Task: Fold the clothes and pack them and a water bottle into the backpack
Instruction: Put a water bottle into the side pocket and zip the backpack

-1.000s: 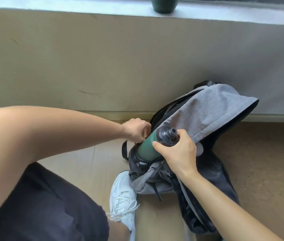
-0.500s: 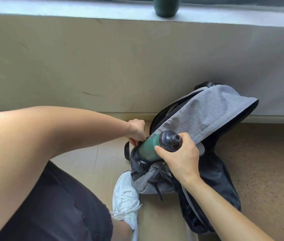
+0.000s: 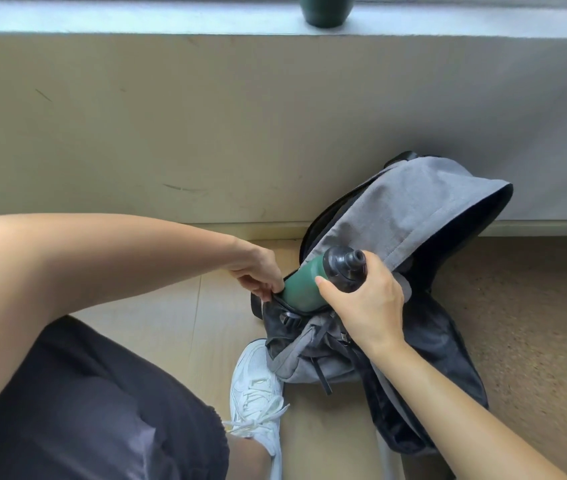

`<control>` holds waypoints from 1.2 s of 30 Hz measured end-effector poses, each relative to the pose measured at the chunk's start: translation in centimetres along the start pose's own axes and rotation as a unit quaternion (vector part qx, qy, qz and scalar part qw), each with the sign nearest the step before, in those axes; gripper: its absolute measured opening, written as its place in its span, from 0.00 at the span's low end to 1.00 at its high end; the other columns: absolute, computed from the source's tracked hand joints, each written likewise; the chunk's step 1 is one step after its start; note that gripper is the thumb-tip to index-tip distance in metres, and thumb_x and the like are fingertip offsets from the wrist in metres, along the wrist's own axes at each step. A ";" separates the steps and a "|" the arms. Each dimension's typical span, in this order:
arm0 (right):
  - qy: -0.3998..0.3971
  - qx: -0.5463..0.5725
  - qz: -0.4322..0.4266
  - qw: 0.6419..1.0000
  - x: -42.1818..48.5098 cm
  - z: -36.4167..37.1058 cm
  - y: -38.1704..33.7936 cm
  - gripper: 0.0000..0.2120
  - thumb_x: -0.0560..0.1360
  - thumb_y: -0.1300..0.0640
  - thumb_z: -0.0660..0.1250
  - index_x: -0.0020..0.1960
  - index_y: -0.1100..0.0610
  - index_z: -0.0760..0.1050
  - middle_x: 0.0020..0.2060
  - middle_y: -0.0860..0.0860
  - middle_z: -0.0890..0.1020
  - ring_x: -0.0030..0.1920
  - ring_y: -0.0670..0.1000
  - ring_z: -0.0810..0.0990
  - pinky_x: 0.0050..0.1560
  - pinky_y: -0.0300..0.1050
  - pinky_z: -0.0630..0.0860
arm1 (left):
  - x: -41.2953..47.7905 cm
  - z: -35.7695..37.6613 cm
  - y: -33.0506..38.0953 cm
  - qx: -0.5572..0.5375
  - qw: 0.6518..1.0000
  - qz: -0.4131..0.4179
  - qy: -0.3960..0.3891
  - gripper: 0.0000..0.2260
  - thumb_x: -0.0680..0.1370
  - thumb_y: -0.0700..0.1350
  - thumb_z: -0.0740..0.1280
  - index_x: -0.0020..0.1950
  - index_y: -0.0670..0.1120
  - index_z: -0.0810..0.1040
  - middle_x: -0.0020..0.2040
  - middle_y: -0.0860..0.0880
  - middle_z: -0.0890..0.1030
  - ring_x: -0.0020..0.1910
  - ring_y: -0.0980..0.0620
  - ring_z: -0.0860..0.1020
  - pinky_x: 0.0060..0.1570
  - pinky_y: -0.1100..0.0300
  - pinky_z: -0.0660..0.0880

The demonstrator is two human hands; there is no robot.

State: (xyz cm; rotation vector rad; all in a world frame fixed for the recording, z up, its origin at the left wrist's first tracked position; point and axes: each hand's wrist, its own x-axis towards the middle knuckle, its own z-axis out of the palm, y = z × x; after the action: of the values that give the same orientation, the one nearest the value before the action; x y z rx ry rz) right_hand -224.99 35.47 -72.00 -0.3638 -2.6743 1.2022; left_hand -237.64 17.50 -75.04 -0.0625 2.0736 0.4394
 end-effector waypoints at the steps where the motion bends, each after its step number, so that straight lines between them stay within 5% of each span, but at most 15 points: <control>1: -0.003 -0.017 -0.028 0.999 0.2 0.1 -0.2 0.29 0.65 0.43 0.79 0.61 0.53 0.76 0.50 0.48 0.81 0.53 0.50 0.79 0.57 0.46 0.76 | -0.3 -0.1 0.2 0.016 1.000 0.016 -0.003 0.07 0.76 0.38 0.67 0.39 0.40 0.81 0.29 0.49 0.83 0.22 0.57 0.73 0.19 0.67 0.66; 5: -0.047 -0.053 -0.084 0.994 2.1 0.3 -1.3 0.31 0.68 0.42 0.78 0.65 0.55 0.76 0.54 0.50 0.82 0.57 0.52 0.80 0.59 0.48 0.75 | -0.6 -0.8 0.1 0.033 0.997 0.069 -0.004 0.07 0.76 0.38 0.66 0.39 0.41 0.81 0.28 0.50 0.81 0.26 0.54 0.69 0.24 0.64 0.61; 8: -0.090 -0.099 -0.031 0.990 3.8 0.1 -1.7 0.23 0.68 0.36 0.75 0.52 0.52 0.76 0.49 0.48 0.82 0.53 0.52 0.80 0.50 0.45 0.69 | -0.4 -0.9 -0.3 0.001 0.995 0.099 0.027 0.08 0.76 0.39 0.66 0.38 0.42 0.81 0.29 0.49 0.80 0.26 0.54 0.69 0.26 0.63 0.62; 10: -0.090 -0.126 0.032 0.987 4.5 0.4 -1.3 0.27 0.66 0.31 0.73 0.48 0.54 0.75 0.47 0.51 0.83 0.52 0.56 0.80 0.47 0.46 0.68 | -0.2 -1.0 -0.3 -0.012 0.993 0.111 0.048 0.10 0.76 0.39 0.66 0.35 0.43 0.80 0.27 0.51 0.79 0.26 0.54 0.69 0.25 0.63 0.62; 13: -0.069 -0.136 0.068 0.986 4.5 1.2 -0.5 0.31 0.66 0.29 0.71 0.49 0.57 0.77 0.47 0.54 0.83 0.53 0.58 0.80 0.48 0.48 0.72 | 0.0 -1.0 -0.3 -0.024 0.990 0.123 0.061 0.12 0.76 0.38 0.66 0.32 0.43 0.78 0.26 0.51 0.78 0.25 0.54 0.68 0.24 0.64 0.62; 17: -0.102 -0.119 -0.054 0.986 4.0 2.1 0.2 0.25 0.68 0.36 0.75 0.53 0.53 0.76 0.48 0.49 0.81 0.53 0.54 0.79 0.54 0.48 0.74 | 0.1 -0.1 -0.5 -0.007 0.992 0.122 0.043 0.11 0.76 0.39 0.66 0.33 0.43 0.80 0.27 0.51 0.80 0.24 0.56 0.69 0.24 0.64 0.63; 23: -0.070 -0.164 0.062 0.982 4.1 2.4 -0.7 0.32 0.67 0.29 0.71 0.52 0.56 0.77 0.50 0.55 0.84 0.55 0.59 0.81 0.54 0.53 0.78 | 0.3 -0.5 -0.4 -0.041 0.989 0.125 0.067 0.14 0.77 0.39 0.65 0.31 0.43 0.77 0.23 0.52 0.73 0.23 0.55 0.65 0.24 0.63 0.59; 27: -0.118 -0.131 -0.027 0.984 3.8 2.4 0.5 0.28 0.70 0.34 0.72 0.61 0.52 0.76 0.51 0.50 0.83 0.56 0.55 0.81 0.57 0.50 0.77 | 0.5 -0.3 -0.7 -0.030 0.993 0.115 0.027 0.13 0.78 0.38 0.64 0.33 0.43 0.78 0.26 0.50 0.72 0.25 0.54 0.64 0.25 0.63 0.58; 30: -0.159 -0.058 -0.011 0.985 3.7 1.2 1.4 0.28 0.69 0.35 0.72 0.65 0.46 0.76 0.41 0.46 0.83 0.48 0.50 0.82 0.54 0.50 0.79 | 0.6 -0.5 -1.0 -0.036 0.992 0.119 0.029 0.13 0.78 0.38 0.64 0.33 0.42 0.79 0.26 0.50 0.72 0.25 0.53 0.64 0.25 0.62 0.58; 33: -0.007 0.070 0.080 0.994 3.5 0.2 1.7 0.16 0.70 0.39 0.74 0.45 0.51 0.82 0.32 0.48 0.81 0.38 0.47 0.81 0.50 0.52 0.80 | 0.3 -0.8 -0.7 0.027 0.991 0.126 0.028 0.11 0.77 0.41 0.63 0.36 0.43 0.80 0.30 0.49 0.78 0.27 0.52 0.70 0.26 0.62 0.64; 36: 0.070 0.114 0.173 0.976 4.5 -0.8 2.1 0.20 0.69 0.41 0.77 0.46 0.56 0.76 0.38 0.46 0.80 0.45 0.51 0.80 0.54 0.52 0.77 | -0.3 -2.0 0.0 0.164 0.974 0.144 0.059 0.09 0.74 0.52 0.64 0.46 0.48 0.79 0.44 0.49 0.84 0.39 0.49 0.79 0.36 0.59 0.75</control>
State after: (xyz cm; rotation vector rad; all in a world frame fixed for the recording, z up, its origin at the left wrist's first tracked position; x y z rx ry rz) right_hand -228.77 38.72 -72.79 -0.8667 -2.3848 1.4953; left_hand -239.10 16.80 -73.88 0.4230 2.2568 0.2651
